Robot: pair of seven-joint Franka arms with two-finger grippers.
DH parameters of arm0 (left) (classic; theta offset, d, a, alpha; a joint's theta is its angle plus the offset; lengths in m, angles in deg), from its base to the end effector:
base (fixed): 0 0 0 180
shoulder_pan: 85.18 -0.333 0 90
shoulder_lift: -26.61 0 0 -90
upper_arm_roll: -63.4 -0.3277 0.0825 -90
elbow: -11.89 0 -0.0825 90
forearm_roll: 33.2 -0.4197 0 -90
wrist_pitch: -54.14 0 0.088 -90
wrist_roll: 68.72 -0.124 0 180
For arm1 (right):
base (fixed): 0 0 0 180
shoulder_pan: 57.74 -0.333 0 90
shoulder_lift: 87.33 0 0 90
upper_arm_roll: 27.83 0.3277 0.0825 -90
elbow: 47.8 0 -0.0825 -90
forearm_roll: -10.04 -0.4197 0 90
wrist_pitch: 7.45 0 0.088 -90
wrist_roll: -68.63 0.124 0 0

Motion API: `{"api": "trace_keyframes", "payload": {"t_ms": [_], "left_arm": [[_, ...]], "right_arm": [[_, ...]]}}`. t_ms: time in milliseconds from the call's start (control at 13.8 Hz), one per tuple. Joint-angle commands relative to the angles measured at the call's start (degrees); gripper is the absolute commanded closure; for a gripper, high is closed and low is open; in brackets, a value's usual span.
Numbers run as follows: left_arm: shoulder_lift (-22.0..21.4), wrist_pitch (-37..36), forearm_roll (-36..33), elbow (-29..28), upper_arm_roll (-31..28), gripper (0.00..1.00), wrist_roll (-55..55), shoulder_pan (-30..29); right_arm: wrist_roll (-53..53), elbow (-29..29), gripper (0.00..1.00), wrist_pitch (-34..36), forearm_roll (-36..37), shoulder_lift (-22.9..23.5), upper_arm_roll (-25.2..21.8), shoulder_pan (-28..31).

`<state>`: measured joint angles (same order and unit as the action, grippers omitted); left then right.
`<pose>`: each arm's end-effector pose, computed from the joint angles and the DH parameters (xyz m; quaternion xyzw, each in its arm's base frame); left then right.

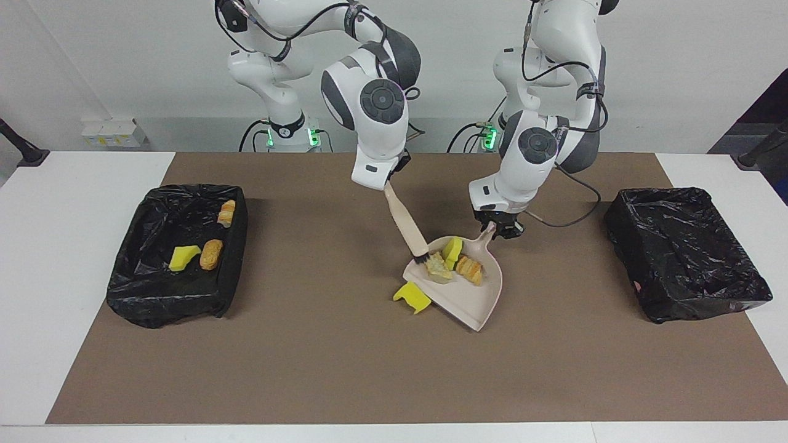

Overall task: Sweep and dump trash in bin
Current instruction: 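Brush the remaining sponge into the dustpan held by the left gripper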

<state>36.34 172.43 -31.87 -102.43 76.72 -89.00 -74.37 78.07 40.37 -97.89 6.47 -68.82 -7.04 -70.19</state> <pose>0.5531 -0.2468 0.3460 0.9269 -0.3711 -0.0490 0.0278 0.5573 0.3456 0.4458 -0.9674 -0.1983 0.1537 0.0343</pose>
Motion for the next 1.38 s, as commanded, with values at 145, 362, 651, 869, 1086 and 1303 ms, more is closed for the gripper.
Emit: {"api": "trace_keyframes", "payload": {"t_ms": [145,362,651,869,1086,1303], "left_arm": [[-2.70,-0.78,0.86,-2.66,0.04,1.00,-4.94,-0.08],[-3.49,0.10,0.86,-4.33,0.04,1.00,-0.30,0.27],[-3.58,0.45,0.86,-4.42,0.13,1.00,-0.19,0.36],[-3.58,0.37,0.86,-4.42,0.13,1.00,-0.19,0.27],[-3.58,0.10,0.86,-4.42,0.04,1.00,-0.54,0.10],[-3.58,0.28,0.86,-4.42,0.04,1.00,-0.37,-0.26]], "right_arm": [[-1.27,-2.47,1.00,-7.39,14.17,7.13,0.40,3.92],[-1.88,-3.45,1.00,-11.06,16.31,12.50,0.40,3.93],[-1.79,-3.36,1.00,-10.12,9.13,12.87,0.92,0.25],[0.04,-3.97,1.00,-3.81,4.37,11.82,0.92,-3.89],[0.67,-4.15,1.00,-2.99,4.27,11.46,1.36,-3.64],[0.76,-5.81,1.00,-2.38,0.86,10.59,2.06,-3.02]]}}
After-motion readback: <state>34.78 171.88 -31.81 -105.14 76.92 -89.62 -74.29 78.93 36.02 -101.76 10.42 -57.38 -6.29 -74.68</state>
